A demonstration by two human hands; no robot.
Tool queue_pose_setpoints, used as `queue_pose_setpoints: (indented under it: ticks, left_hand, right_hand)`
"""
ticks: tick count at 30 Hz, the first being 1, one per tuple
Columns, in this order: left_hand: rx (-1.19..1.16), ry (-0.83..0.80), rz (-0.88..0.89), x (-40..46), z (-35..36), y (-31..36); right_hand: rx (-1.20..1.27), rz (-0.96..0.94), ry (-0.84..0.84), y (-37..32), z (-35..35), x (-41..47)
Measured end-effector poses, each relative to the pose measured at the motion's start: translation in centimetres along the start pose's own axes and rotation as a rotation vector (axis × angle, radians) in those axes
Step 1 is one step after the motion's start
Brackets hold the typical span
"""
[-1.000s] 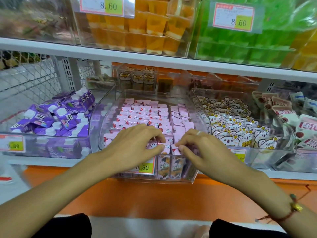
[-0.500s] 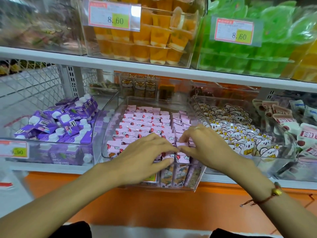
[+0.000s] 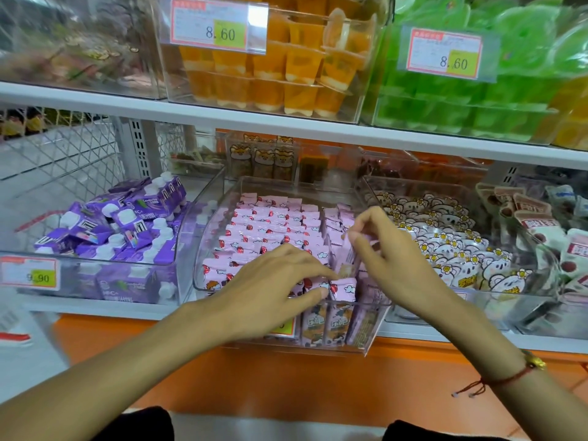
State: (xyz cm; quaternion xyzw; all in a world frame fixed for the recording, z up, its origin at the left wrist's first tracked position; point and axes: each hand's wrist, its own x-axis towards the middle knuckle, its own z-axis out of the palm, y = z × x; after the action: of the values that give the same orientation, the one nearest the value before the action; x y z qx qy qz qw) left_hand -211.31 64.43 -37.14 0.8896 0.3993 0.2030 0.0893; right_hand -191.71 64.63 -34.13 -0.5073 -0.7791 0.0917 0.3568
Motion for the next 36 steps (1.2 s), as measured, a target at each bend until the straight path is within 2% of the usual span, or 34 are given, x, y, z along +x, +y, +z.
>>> queue_pose_setpoints:
  ticks: [5, 8, 11, 13, 16, 19, 22, 24, 26, 29, 31, 34, 36]
  left_hand:
    - [-0.012, 0.026, -0.013, 0.0, -0.3, 0.0]
    - [-0.113, 0.193, -0.113, 0.0, -0.6, 0.4]
    - [-0.374, 0.432, -0.285, 0.1, -0.8, 1.0]
    - [-0.477, 0.433, -0.256, 0.0, -0.9, 1.4]
    - [-0.316, 0.385, -0.097, 0.0, -0.9, 2.1]
    - [-0.244, 0.475, -0.017, 0.2, -1.1, 2.0]
    - [-0.457, 0.517, -0.084, 0.4, -1.6, 1.9]
    - [-0.75, 0.486, -0.206, 0.5, -2.1, 2.1]
    - [-0.993, 0.41, -0.338, 0.7, -2.3, 2.1]
    - [-1.19, 0.255, -0.519, 0.9, -2.2, 2.3]
    - [-1.268, 0.205, -0.611, 1.0, -2.2, 2.4]
    - [-1.403, 0.155, -0.607, 1.1, -2.1, 2.1]
    - [-1.377, 0.145, -0.56, 1.0, -2.2, 2.0]
  right_hand:
    - [0.285, 0.03, 0.419, -0.9, -1.3, -0.2]
    - [0.529, 0.11, 0.581, -1.2, -1.8, -0.2]
    - [0.686, 0.279, 0.512, -1.5, -1.4, -0.3]
    - [0.73, 0.357, 0.427, -1.6, -0.6, -0.4]
    - [0.806, 0.386, 0.364, -1.8, 0.0, -0.6]
    - [0.895, 0.353, 0.342, -1.9, -0.1, -0.6]
    - [0.926, 0.333, 0.303, -1.9, -0.6, -0.7]
    - [0.872, 0.318, 0.251, -1.8, -0.8, -0.8]
    - [0.718, 0.253, 0.195, -1.8, -0.8, -1.1]
    - [0.485, 0.104, 0.101, -2.4, -0.4, -1.6]
    - [0.454, 0.084, 0.095, -2.3, -0.3, -1.6]
    - [0.44, 0.115, 0.177, -1.8, -0.5, -1.4]
    - [0.387, 0.139, 0.21, -1.3, -0.6, -1.4]
